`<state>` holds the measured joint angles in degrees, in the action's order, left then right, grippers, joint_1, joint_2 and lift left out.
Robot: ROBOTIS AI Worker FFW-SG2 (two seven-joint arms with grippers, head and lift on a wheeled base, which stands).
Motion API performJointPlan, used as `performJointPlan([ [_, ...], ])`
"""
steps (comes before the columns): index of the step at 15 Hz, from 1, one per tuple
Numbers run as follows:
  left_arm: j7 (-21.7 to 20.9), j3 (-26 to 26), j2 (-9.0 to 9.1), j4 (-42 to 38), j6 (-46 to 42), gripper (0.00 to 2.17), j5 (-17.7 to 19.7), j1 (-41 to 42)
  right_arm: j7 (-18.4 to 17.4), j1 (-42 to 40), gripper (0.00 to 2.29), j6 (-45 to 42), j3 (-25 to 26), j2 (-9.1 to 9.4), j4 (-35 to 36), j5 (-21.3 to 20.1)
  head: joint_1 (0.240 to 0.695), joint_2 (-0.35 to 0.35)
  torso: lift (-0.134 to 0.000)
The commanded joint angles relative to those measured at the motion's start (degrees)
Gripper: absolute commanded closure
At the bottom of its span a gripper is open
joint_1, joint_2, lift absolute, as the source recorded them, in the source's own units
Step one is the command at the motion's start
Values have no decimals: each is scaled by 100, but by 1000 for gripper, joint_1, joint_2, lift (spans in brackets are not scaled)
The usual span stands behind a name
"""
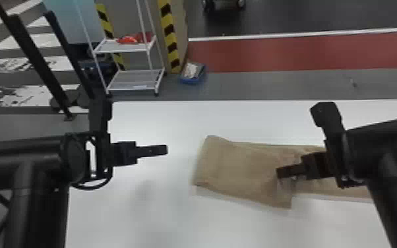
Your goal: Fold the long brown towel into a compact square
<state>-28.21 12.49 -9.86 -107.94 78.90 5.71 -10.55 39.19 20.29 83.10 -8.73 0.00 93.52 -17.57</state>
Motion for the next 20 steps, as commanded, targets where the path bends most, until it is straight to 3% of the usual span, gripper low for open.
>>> performJointPlan([
  [1,0,-1,1,-8,16,29,0,0,10,-17,768,0,47,5,17,8,695,164,-120],
  [6,0,8,1,-8,-1,29,0,9,19,-17,761,0,152,5,96,69,695,159,-120],
  [8,0,8,1,-8,-1,29,0,17,19,-8,653,0,143,5,96,52,695,159,-120],
  [16,0,17,1,1,-1,29,0,17,-25,106,674,-176,117,5,-89,-1,695,156,-120],
  [18,9,17,-7,10,-36,29,0,17,-25,124,910,-211,135,5,-98,-1,695,156,-120],
  [20,9,17,-7,10,-72,29,0,17,-17,124,981,-211,161,5,-89,34,695,156,-120],
])
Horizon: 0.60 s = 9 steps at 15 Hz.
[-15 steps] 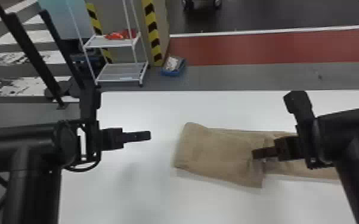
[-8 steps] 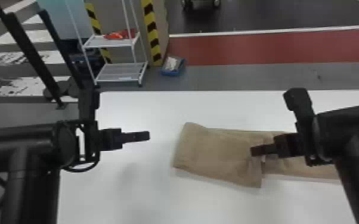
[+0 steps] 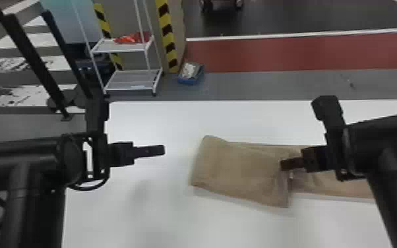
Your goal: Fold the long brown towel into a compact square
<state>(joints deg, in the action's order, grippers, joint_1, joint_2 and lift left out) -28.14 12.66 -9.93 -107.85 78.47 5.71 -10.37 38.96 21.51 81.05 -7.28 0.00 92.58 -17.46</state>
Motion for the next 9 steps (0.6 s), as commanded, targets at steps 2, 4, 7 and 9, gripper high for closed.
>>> performJointPlan([
  [2,2,0,0,1,-82,29,-17,0,-3,2,1116,-5,42,5,15,41,695,155,-120],
  [4,2,18,0,1,-82,29,-17,0,-3,-6,1116,-40,77,5,15,76,695,155,-120],
  [7,-7,62,0,1,-82,29,-17,-9,6,-42,1116,13,341,5,559,384,695,156,-120],
  [9,-7,176,-26,1,-99,29,18,-18,41,-112,1116,153,526,5,797,436,695,159,-120],
])
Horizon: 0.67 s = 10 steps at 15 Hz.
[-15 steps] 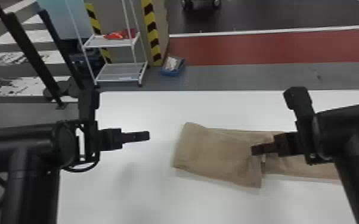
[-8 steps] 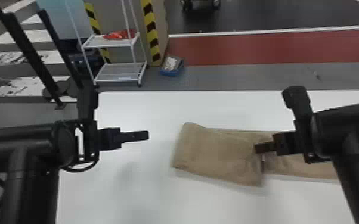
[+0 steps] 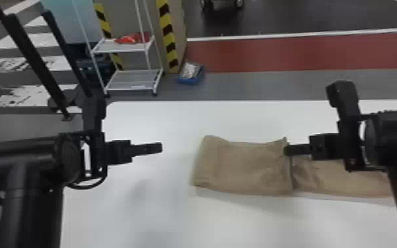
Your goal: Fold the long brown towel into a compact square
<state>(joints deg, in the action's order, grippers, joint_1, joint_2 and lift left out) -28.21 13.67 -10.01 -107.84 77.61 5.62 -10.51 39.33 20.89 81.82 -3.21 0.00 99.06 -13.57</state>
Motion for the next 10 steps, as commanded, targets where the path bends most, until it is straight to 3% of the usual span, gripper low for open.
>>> performJointPlan([
  [1,-17,119,-19,0,-83,29,36,-3,-4,-85,1116,41,171,5,114,48,695,159,-120],
  [3,-17,119,-10,8,-153,29,36,-3,-13,-93,1116,-65,197,5,-168,39,695,159,-120],
  [6,-9,127,-10,8,-206,29,36,5,-4,74,1116,217,523,5,237,303,695,157,-120],
  [9,-9,110,-10,8,-241,33,80,23,-30,12,1116,-12,514,5,-89,188,695,147,-120],
  [10,-9,110,-10,0,-241,29,80,23,-13,47,1116,58,655,5,52,355,695,145,-120],
])
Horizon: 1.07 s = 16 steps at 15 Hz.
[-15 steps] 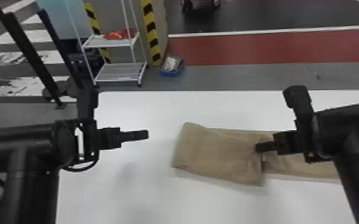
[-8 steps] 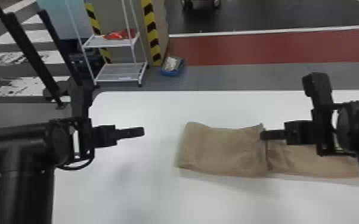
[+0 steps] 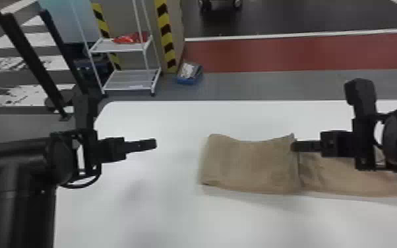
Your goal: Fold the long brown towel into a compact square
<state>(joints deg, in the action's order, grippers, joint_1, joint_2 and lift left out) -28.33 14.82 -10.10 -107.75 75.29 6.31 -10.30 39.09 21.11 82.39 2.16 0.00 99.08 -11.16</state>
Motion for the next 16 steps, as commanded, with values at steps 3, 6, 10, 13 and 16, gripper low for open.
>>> performJointPlan([
  [3,-5,21,0,-18,-10,33,28,36,-7,86,1116,54,250,5,33,123,695,134,-120],
  [6,-5,12,0,-18,-62,33,28,63,2,121,1112,-156,426,5,-108,140,695,128,-120],
  [10,-5,-32,9,-26,-62,33,28,151,-7,280,1109,-508,435,5,-899,-106,695,114,-120],
  [13,-5,-14,9,-53,-45,33,28,203,-7,350,815,-578,505,5,-1083,-97,695,104,-120],
  [16,3,-23,9,-53,-45,33,20,212,-7,236,360,-508,514,5,-1083,-80,695,103,-120],
])
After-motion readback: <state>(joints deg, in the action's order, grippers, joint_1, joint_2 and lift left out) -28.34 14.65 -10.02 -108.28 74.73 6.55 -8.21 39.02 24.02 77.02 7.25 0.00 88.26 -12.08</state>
